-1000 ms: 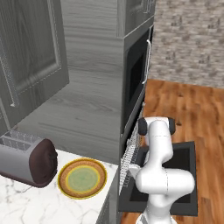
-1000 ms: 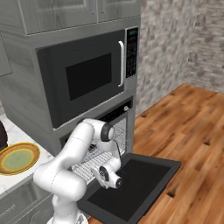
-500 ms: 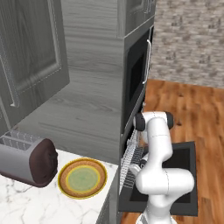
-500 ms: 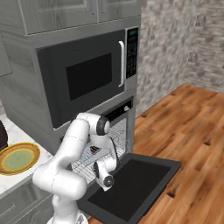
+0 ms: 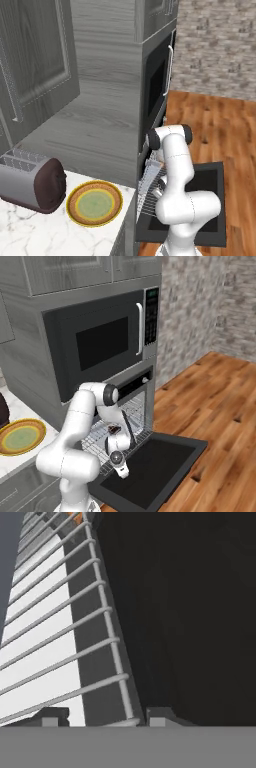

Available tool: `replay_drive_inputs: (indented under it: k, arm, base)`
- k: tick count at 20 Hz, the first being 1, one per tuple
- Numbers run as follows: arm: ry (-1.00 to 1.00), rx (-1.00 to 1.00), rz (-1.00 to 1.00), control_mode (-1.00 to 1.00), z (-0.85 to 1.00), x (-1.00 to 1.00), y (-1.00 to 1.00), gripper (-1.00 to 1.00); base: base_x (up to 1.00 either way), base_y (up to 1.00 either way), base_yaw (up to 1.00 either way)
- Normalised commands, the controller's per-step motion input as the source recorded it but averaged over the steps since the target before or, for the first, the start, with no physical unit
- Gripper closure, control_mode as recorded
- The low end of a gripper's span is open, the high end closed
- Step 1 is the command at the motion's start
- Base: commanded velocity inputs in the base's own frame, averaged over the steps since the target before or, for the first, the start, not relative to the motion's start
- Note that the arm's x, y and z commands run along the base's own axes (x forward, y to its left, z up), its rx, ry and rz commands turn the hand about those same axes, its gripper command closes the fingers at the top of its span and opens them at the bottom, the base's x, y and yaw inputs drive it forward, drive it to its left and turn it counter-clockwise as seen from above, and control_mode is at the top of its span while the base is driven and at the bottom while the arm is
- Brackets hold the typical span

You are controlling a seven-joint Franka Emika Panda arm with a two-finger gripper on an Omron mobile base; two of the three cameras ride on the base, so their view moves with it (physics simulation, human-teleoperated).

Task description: Take the baked cake out of the oven and place it on the plate for cooling. Then close the oven door.

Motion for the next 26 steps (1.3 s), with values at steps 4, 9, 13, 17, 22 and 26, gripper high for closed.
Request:
replay_drive_inputs:
  k: [4, 9, 13, 17, 22, 26]
  arm:
    - [0.25, -0.2, -0.27, -1.0, 0.01, 0.13, -0.9, 1.0]
    - [0.25, -0.17, -0.27, -1.0, 0.01, 0.13, -0.97, 1.0]
    - [0.27, -0.14, -0.26, -1.0, 0.0, 0.11, -1.0, 1.0]
    - [0.28, -0.1, -0.25, -1.0, 0.0, 0.05, -1.0, 1.0]
    - [0.29, -0.07, -0.23, -1.0, 0.0, 0.0, -1.0, 1.0]
    - [0.28, -0.02, -0.18, -1.0, 0.09, 0.0, -0.74, -1.0]
  base:
    - [0.0, 0.0, 0.0]
    - [0.0, 0.0, 0.0]
    - [0.0, 0.0, 0.0]
    - [0.0, 0.0, 0.0]
    - [0.0, 0.0, 0.0]
    - [0.0, 0.0, 0.0]
